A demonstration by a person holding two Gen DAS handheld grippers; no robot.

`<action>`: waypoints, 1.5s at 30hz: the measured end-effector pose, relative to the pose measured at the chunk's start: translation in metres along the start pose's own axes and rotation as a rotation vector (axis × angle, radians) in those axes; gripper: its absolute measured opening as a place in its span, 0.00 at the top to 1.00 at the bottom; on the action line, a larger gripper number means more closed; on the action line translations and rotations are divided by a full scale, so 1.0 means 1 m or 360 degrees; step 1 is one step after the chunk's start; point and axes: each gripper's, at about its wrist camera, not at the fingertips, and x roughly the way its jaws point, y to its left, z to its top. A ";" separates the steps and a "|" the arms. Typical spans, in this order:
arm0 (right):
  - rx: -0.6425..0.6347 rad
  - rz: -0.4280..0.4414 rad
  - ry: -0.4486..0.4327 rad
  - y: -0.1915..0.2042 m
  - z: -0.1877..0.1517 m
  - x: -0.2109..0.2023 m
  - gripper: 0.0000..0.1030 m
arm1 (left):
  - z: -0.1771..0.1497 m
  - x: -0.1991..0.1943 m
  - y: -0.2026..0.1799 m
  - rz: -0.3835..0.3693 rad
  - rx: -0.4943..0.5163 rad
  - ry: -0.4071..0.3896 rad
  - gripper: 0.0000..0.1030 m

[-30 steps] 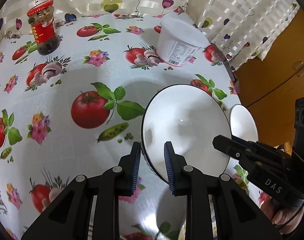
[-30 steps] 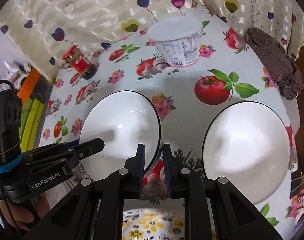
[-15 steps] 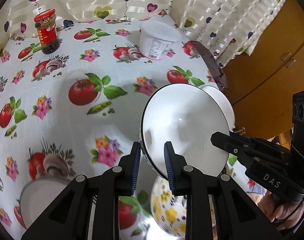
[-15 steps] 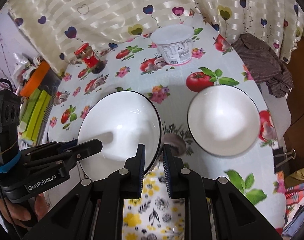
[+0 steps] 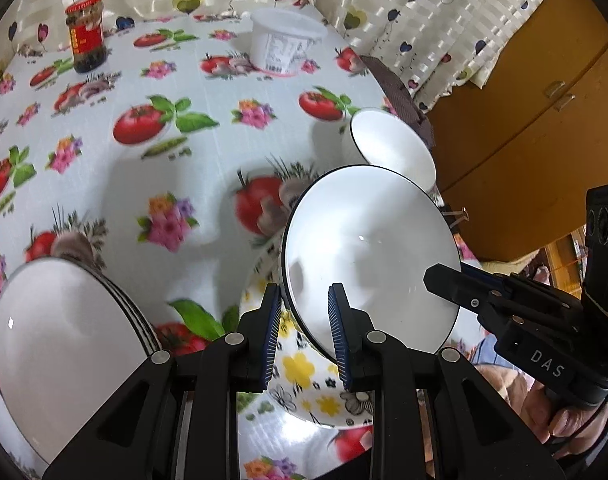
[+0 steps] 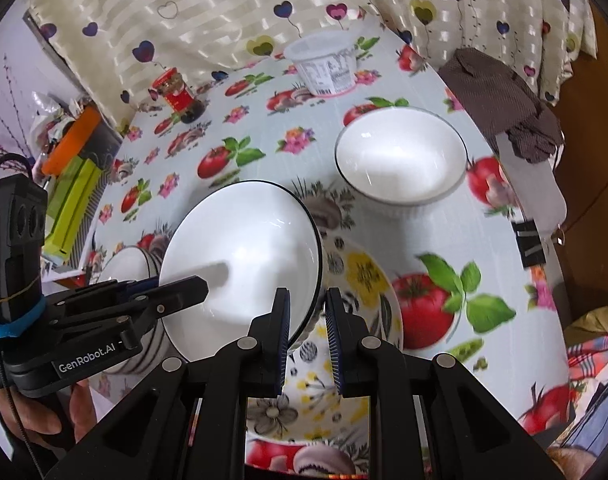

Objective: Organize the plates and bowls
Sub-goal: 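Carry the white bowl with the left tool and lower it onto the floral plate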

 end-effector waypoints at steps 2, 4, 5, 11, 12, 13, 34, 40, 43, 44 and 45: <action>0.0003 0.0001 0.0011 -0.002 -0.007 0.000 0.83 | -0.007 0.003 -0.002 0.0007 0.0007 0.0012 0.76; 0.0004 0.0000 0.0021 -0.004 -0.014 0.001 0.83 | -0.013 0.006 -0.003 0.0011 0.0008 0.0022 0.76; 0.0007 0.0000 0.0026 -0.005 -0.015 0.002 0.83 | -0.015 0.008 -0.004 0.0011 0.0008 0.0027 0.76; 0.0014 -0.0003 0.0055 -0.009 -0.024 0.008 0.83 | -0.024 0.016 -0.004 0.0014 0.0003 0.0055 0.76; 0.0014 -0.0003 0.0059 -0.010 -0.025 0.009 0.83 | -0.025 0.018 -0.004 0.0016 0.0006 0.0061 0.76; 0.0015 -0.0004 0.0062 -0.011 -0.025 0.009 0.83 | -0.025 0.019 -0.004 0.0014 0.0006 0.0065 0.76; -0.0003 -0.0004 0.0087 -0.021 -0.030 0.021 0.82 | -0.028 0.029 -0.004 -0.0001 0.0007 0.0069 0.76; 0.0012 0.0045 0.0076 -0.025 -0.030 0.022 0.79 | -0.029 0.028 0.001 -0.0049 -0.0021 0.0062 0.76; 0.0003 0.0047 0.0054 -0.025 -0.030 0.019 0.73 | -0.031 0.026 0.003 -0.0080 -0.0038 0.0048 0.76; -0.0002 0.0042 0.0038 -0.025 -0.030 0.017 0.67 | -0.031 0.025 0.003 -0.0084 -0.0039 0.0037 0.76; -0.0004 0.0051 0.0027 -0.024 -0.030 0.015 0.64 | -0.032 0.024 0.004 -0.0089 -0.0045 0.0030 0.76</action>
